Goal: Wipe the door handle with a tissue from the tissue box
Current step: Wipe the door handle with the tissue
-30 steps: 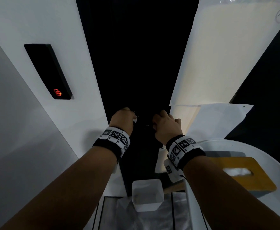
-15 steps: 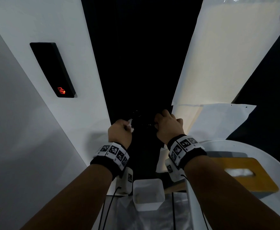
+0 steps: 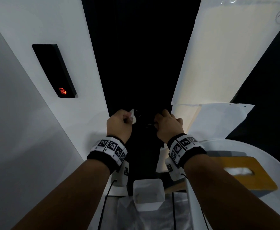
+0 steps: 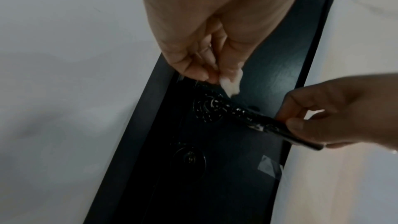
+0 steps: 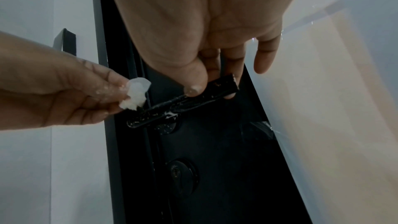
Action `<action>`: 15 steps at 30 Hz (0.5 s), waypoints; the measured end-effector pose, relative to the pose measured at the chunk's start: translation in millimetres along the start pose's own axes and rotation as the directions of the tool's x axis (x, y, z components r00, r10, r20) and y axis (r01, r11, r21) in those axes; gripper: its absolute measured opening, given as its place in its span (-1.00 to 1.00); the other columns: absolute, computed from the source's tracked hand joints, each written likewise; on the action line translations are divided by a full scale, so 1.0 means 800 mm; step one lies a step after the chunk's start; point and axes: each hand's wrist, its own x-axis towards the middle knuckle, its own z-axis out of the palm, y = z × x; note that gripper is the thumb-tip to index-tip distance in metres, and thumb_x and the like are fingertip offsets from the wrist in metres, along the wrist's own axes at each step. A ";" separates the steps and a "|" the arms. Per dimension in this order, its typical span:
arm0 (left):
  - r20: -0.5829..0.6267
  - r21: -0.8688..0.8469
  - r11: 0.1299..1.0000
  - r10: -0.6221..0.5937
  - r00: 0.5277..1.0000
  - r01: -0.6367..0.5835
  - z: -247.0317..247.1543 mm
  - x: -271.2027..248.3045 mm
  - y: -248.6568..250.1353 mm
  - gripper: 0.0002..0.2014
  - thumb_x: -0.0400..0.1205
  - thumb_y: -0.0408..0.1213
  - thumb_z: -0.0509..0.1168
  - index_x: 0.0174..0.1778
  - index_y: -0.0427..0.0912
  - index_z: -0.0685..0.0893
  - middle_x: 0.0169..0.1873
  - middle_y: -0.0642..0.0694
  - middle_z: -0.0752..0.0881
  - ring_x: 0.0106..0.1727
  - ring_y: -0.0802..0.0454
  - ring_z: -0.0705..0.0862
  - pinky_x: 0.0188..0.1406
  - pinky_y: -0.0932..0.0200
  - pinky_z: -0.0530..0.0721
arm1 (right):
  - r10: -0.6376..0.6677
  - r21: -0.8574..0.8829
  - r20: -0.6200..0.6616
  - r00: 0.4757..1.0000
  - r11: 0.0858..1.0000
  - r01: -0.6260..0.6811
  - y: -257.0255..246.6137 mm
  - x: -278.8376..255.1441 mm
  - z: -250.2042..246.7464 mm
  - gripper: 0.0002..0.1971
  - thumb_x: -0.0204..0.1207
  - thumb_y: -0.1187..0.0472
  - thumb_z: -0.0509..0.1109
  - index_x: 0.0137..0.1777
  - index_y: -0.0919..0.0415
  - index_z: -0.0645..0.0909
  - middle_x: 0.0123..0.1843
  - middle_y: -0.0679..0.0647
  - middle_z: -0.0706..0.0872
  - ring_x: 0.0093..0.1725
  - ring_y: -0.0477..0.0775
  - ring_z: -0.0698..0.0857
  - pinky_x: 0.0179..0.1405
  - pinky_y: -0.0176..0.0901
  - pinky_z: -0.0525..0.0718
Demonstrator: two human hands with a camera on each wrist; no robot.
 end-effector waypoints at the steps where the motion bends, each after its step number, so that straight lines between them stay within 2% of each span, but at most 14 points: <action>1: 0.046 0.034 0.999 0.010 0.999 -0.012 0.002 0.003 0.001 -0.90 0.58 -0.28 0.34 -0.03 -0.15 0.72 -0.13 -0.04 0.77 -0.01 -0.03 0.71 -0.06 0.33 0.50 | 0.001 0.001 0.001 1.000 1.000 -0.001 0.000 0.000 -0.001 -0.75 0.48 0.24 0.22 0.14 0.08 0.53 0.13 0.09 0.47 0.13 0.23 0.53 0.10 0.14 0.37; 4: 0.141 0.062 0.998 -0.001 0.990 -0.007 0.008 0.006 0.004 -0.86 0.58 -0.22 0.36 0.01 -0.13 0.74 -0.01 -0.10 0.79 0.05 -0.04 0.72 -0.01 0.28 0.56 | -0.003 0.003 0.003 1.000 1.000 0.003 0.001 0.000 -0.002 -0.74 0.50 0.20 0.21 0.17 0.06 0.54 0.15 0.08 0.48 0.16 0.23 0.53 0.11 0.14 0.37; 9: 0.167 -0.013 0.999 -0.031 0.985 0.033 0.011 0.006 0.003 -0.85 0.57 -0.21 0.37 0.00 -0.13 0.76 -0.05 -0.06 0.80 0.02 0.01 0.73 0.02 0.25 0.59 | -0.052 0.043 -0.068 0.996 0.998 0.055 -0.006 0.000 -0.006 -0.62 0.51 0.06 0.23 0.34 -0.08 0.49 0.25 0.00 0.57 0.28 0.19 0.48 0.20 0.15 0.36; 13: 0.190 0.010 1.000 -0.010 0.982 0.008 0.010 0.010 -0.006 -0.84 0.59 -0.31 0.33 0.04 -0.16 0.76 0.01 -0.10 0.80 0.07 -0.02 0.73 0.12 0.17 0.63 | -0.118 0.088 -0.126 0.985 0.988 0.129 -0.033 0.005 -0.007 -0.63 0.49 0.04 0.25 0.32 -0.08 0.51 0.25 -0.03 0.58 0.26 0.19 0.48 0.22 0.16 0.38; 15: 0.206 0.036 0.999 0.000 0.979 -0.008 0.010 0.012 -0.009 -0.79 0.59 -0.35 0.31 0.10 -0.16 0.75 0.05 -0.10 0.79 0.11 -0.02 0.72 0.14 0.22 0.60 | -0.127 0.082 -0.108 0.986 0.987 0.136 -0.043 0.008 -0.003 -0.63 0.49 0.04 0.27 0.31 -0.08 0.52 0.25 -0.03 0.58 0.27 0.17 0.47 0.21 0.16 0.37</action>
